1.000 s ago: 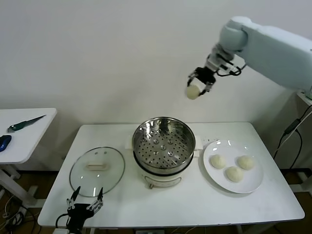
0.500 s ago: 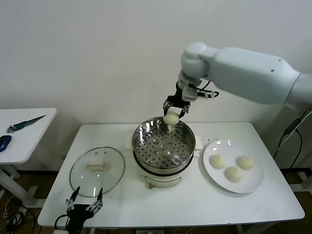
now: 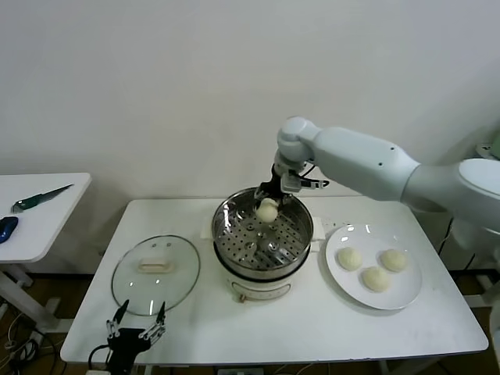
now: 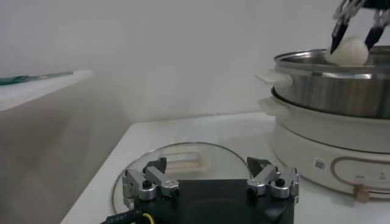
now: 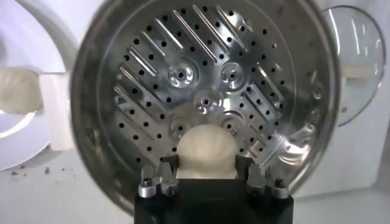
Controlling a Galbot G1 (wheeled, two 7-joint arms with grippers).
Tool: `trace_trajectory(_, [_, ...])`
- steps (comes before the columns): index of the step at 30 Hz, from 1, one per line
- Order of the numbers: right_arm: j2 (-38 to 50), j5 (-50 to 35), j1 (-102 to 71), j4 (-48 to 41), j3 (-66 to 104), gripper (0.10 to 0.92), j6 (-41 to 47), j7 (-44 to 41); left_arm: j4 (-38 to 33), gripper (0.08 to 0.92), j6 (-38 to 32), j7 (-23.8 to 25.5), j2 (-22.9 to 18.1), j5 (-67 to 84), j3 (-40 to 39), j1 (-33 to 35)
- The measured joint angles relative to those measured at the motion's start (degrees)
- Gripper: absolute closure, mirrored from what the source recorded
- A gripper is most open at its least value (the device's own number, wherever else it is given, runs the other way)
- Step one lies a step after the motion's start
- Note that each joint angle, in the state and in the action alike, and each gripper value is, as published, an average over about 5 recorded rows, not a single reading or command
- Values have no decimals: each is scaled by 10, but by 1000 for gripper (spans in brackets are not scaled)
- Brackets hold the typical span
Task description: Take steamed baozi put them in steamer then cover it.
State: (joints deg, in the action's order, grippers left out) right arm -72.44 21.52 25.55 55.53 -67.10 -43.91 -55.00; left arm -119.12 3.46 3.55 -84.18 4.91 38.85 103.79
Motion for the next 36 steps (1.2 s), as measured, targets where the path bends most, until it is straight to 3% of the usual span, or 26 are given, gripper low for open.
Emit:
trace_trajectory(5, [-22,19,-21,-38,14,374,-7,6,2,177,-1,-1,0,2,2,-2])
trace_trajectory(13, [-49,27,-34,-77,23,212,-12,10,4,177,-3,-1,1,7,4,-6])
trace_trajectory(18, [-49,-7,-17,-75,10,203,-9,-2,5,177,-4,-1,1,9,5,-8])
trace_trajectory(26, [-13,-214,117,-54,-102,203,21,-65,6,177,-4,0,-2,8,2,-11])
trace_trajectory(32, [58,-412,243,-1,-241,203,121,-106,5,177,-3,1,-5,7,3,-13])
trace_trajectory(36, [121,-497,302,54,-337,203,202,-107,4,177,-3,1,-5,9,4,-16])
